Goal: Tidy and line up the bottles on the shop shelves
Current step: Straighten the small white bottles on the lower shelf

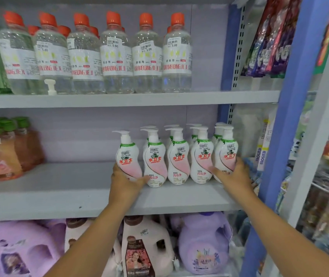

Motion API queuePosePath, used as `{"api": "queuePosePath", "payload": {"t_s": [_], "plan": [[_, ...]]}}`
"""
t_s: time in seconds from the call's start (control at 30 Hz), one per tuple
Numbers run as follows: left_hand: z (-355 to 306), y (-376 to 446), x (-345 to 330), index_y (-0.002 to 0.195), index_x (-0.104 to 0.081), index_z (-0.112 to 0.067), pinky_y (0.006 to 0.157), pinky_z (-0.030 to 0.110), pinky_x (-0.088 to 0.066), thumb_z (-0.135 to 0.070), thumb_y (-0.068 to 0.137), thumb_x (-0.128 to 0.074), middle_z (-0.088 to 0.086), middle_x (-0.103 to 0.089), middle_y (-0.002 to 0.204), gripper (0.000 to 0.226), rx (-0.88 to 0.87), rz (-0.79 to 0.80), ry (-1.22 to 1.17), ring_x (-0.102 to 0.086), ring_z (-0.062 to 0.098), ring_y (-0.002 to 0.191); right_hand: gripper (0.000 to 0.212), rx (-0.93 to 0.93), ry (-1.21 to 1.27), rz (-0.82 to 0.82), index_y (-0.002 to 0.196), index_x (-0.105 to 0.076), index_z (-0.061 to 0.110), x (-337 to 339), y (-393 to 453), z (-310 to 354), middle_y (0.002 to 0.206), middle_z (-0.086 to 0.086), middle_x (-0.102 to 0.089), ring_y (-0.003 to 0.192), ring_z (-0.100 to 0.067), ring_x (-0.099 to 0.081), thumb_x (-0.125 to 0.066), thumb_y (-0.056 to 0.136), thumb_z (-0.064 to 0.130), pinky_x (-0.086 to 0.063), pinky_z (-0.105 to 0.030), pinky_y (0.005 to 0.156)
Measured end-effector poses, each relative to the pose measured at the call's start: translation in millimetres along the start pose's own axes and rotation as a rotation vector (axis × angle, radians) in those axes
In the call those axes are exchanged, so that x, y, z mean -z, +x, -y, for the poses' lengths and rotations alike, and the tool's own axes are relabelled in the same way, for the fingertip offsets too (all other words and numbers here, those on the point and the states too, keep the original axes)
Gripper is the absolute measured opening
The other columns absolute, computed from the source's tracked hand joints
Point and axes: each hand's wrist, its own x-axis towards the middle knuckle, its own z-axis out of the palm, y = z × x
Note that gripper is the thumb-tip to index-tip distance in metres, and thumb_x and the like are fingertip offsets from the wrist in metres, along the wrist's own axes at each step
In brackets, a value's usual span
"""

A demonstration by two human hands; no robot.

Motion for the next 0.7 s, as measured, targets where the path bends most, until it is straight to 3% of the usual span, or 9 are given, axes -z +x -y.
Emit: {"api": "queuePosePath", "payload": {"t_s": [0.1,0.27,0.47,0.57,0.7], "plan": [[1.9,2.6,-5.1,0.137,-0.04,-0.022,0.088,0.036,-0.047,-0.036,0.061,-0.098,-0.001,-0.054,0.125,0.096,-0.004,-0.011,0.024,-0.056,0.02,0.109,0.091,-0.001,0.001,-0.012,0.133,-0.047,0.025,-2.9,-0.8,-3.2,0.128,-0.001,-0.053,0.116,-0.024,-0.055,-0.091,0.059,0.057,-0.049,-0.042,0.099],[7.9,4.8,-8.4,0.118,-0.037,-0.034,0.079,0.032,-0.045,-0.037,0.063,-0.096,-0.002,-0.055,0.118,0.081,-0.047,-0.037,0.036,-0.056,0.019,0.101,0.091,0.001,-0.062,-0.033,0.132,-0.048,0.028,-2.6,-0.5,-9.7,0.127,0.001,-0.051,0.109,-0.02,-0.053,-0.089,0.058,0.062,-0.045,-0.038,0.089],[8.7,10.3,-9.9,0.132,-0.042,-0.024,0.08,0.032,-0.045,-0.035,0.065,-0.096,-0.006,-0.054,0.116,0.087,-0.045,-0.022,0.032,-0.055,0.018,0.102,0.096,0.004,-0.115,-0.041,0.135,-0.045,0.027,-4.8,1.1,-11.5,0.127,-0.002,-0.052,0.117,-0.026,-0.054,-0.087,0.058,0.065,-0.047,-0.041,0.093],[11.3,15.6,-0.9,0.124,-0.045,-0.03,0.074,0.024,-0.047,-0.031,0.075,-0.09,-0.016,-0.06,0.109,0.067,-0.028,0.016,-0.033,-0.061,0.012,0.099,0.089,0.01,-0.03,-0.041,0.133,-0.049,0.029,-3.3,2.7,-13.4,0.129,0.001,-0.055,0.116,-0.023,-0.057,-0.088,0.06,0.06,-0.049,-0.043,0.097],[14.8,24.2,14.5,0.119,-0.054,-0.03,0.075,0.021,-0.049,-0.027,0.084,-0.083,-0.02,-0.066,0.104,0.046,-0.027,0.068,-0.01,-0.064,0.002,0.097,0.062,0.016,0.072,-0.053,0.128,-0.056,0.027,0.9,6.9,-19.2,0.128,0.001,-0.06,0.116,-0.024,-0.061,-0.084,0.075,0.046,-0.051,-0.045,0.099]]}}
